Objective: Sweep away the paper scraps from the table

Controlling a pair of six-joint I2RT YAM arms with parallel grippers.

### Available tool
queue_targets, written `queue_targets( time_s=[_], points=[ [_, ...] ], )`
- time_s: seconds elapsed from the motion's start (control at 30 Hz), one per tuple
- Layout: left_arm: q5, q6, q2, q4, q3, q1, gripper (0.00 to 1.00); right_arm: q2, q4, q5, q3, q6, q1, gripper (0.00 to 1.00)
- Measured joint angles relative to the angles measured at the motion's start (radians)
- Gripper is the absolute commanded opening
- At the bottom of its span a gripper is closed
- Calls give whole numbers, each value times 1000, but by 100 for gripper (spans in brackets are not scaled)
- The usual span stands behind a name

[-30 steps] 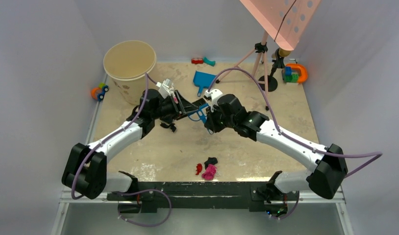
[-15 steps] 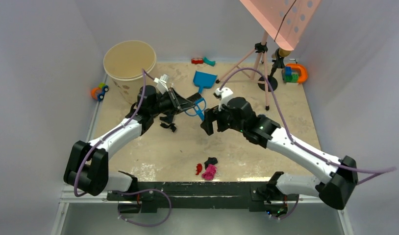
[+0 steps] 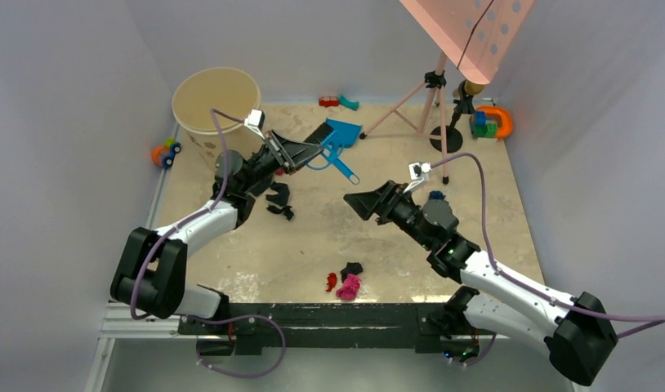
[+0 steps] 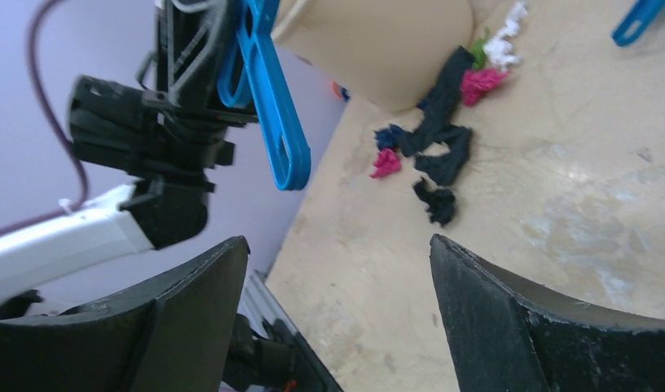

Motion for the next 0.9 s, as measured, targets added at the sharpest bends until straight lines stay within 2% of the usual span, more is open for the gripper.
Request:
queue_targets(
  time_s=[0.33, 0.6, 0.8, 0.9],
  points=[
    [-22, -67, -2, 100, -47, -6, 0, 51, 310, 24, -3, 77, 0, 64],
    [-22, -79, -2, 130, -64, -8, 0, 179, 395, 25, 43, 114, 0, 50],
    [-17, -93, -2, 145, -64, -8, 0, 213, 440, 25, 47, 138, 0, 32],
    [-17, -96, -2, 152, -64, -8, 0, 213, 439, 25, 47, 142, 0, 26]
  ],
)
